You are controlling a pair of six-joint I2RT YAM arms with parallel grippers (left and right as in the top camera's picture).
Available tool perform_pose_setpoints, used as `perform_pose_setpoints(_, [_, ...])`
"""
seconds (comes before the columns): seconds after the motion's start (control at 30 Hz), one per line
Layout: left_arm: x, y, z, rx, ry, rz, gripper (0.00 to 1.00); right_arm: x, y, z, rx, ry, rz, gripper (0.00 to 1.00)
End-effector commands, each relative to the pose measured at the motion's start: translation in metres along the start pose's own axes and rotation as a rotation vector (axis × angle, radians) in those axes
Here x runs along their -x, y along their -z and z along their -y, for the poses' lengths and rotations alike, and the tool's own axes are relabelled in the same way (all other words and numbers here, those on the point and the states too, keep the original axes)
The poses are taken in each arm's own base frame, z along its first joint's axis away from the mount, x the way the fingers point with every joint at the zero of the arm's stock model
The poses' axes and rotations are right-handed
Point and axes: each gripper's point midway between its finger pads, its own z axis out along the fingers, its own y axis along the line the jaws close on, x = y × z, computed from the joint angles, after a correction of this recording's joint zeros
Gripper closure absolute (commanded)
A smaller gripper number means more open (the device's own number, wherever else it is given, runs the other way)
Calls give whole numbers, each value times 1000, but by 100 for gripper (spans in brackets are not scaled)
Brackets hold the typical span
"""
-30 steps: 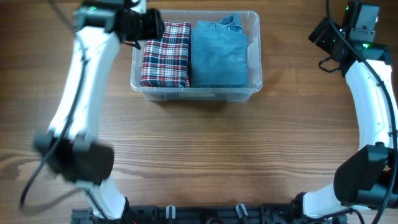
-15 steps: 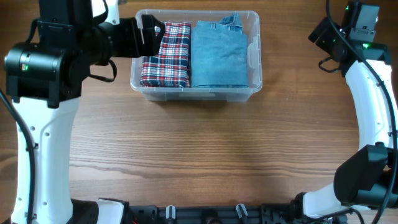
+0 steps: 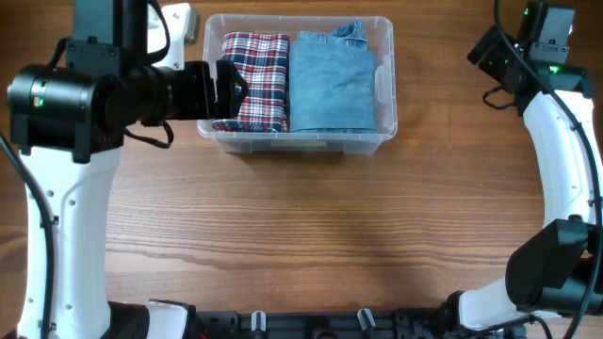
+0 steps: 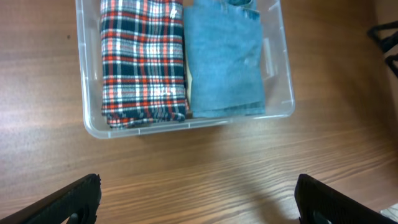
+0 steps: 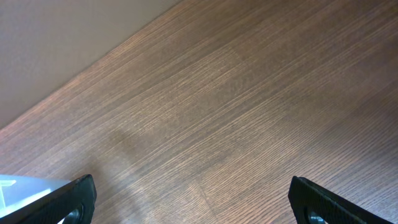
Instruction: Pack container
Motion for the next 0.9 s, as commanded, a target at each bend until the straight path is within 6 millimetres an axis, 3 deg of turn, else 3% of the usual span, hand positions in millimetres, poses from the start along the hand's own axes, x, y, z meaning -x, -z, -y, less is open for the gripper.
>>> perform_pose_setpoints(0.0, [-16, -7, -6, 15, 2, -41, 0, -6, -7, -1, -1, -2, -19, 0])
perform_pose_setpoints(0.17, [-32, -14, -12, 4, -13, 13, 0, -6, -7, -1, -1, -2, -19, 0])
perform_pose_setpoints(0.6, [-88, -65, -42, -69, -113, 398, 0, -6, -7, -1, -1, -2, -19, 0])
perform_pose_setpoints(0.87, [-125, -77, -78, -43, -100, 590, 0, -6, -7, -1, -1, -2, -19, 0])
